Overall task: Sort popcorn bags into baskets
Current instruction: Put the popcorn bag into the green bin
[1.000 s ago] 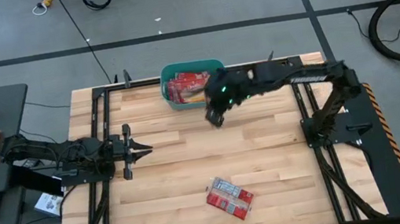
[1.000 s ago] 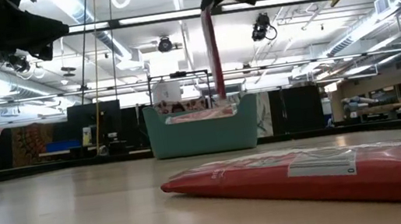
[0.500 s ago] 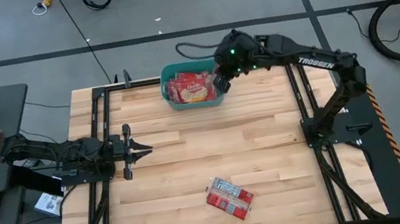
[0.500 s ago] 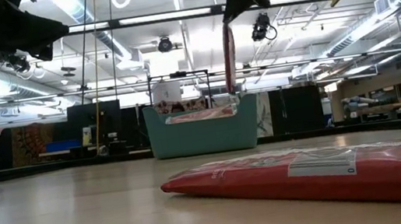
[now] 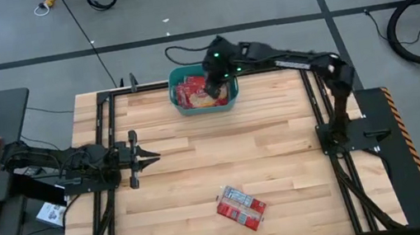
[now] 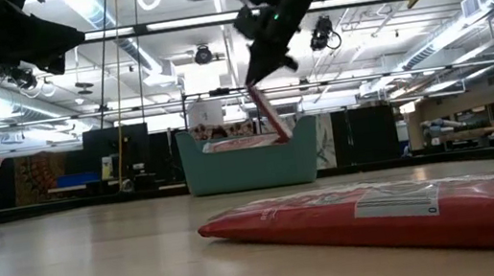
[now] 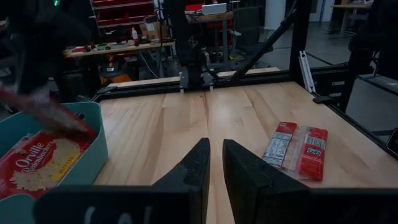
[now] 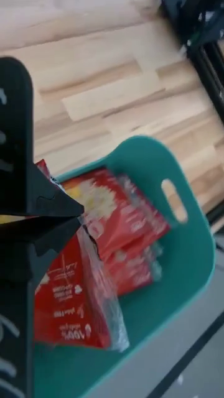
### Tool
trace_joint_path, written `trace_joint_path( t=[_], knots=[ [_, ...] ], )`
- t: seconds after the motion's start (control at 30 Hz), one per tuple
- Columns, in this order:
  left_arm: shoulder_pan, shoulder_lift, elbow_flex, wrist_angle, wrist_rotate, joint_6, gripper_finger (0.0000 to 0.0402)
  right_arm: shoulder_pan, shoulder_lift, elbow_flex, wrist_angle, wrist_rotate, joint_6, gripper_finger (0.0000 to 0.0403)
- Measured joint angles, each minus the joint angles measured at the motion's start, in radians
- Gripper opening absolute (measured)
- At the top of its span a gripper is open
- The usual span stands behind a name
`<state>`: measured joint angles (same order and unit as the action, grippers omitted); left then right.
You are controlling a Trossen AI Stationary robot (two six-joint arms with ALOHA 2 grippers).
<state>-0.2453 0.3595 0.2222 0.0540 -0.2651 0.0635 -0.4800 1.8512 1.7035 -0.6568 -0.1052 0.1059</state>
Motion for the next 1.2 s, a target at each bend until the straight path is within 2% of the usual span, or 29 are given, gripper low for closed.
trace_joint_path(
  t=[0.13, 0.4, 0.6, 0.77, 0.87, 1.03, 1.2],
  knots=[
    [0.0, 0.0, 0.0, 0.0, 0.0, 0.0, 0.0048, -0.003, 0.084, 0.0, 0.099, -0.059, -0.013, 0.0004],
    [0.0, 0.0, 0.0, 0.0, 0.0, 0.0, 0.0048, -0.003, 0.204, 0.0, 0.268, -0.106, -0.02, 0.0016],
    [0.0, 0.0, 0.0, -0.005, 0.0, 0.0, 0.0048, -0.003, 0.223, 0.0, 0.297, -0.142, 0.003, 0.0056],
    [0.0, 0.0, 0.0, -0.006, 0.0, 0.0, 0.0048, 0.001, 0.16, 0.0, 0.242, -0.14, 0.004, 0.0114],
    [0.0, 0.0, 0.0, -0.006, 0.0, 0.0, 0.0048, 0.033, 0.113, 0.001, 0.165, -0.098, 0.001, 0.0137],
    [0.0, 0.0, 0.0, -0.006, 0.0, 0.0, 0.0048, 0.157, 0.084, 0.0, 0.027, -0.004, -0.03, 0.0145],
    [0.0, 0.0, 0.0, -0.006, 0.0, 0.0, 0.0048, 0.31, 0.089, 0.0, -0.059, 0.038, 0.0, 0.0145]
  ],
)
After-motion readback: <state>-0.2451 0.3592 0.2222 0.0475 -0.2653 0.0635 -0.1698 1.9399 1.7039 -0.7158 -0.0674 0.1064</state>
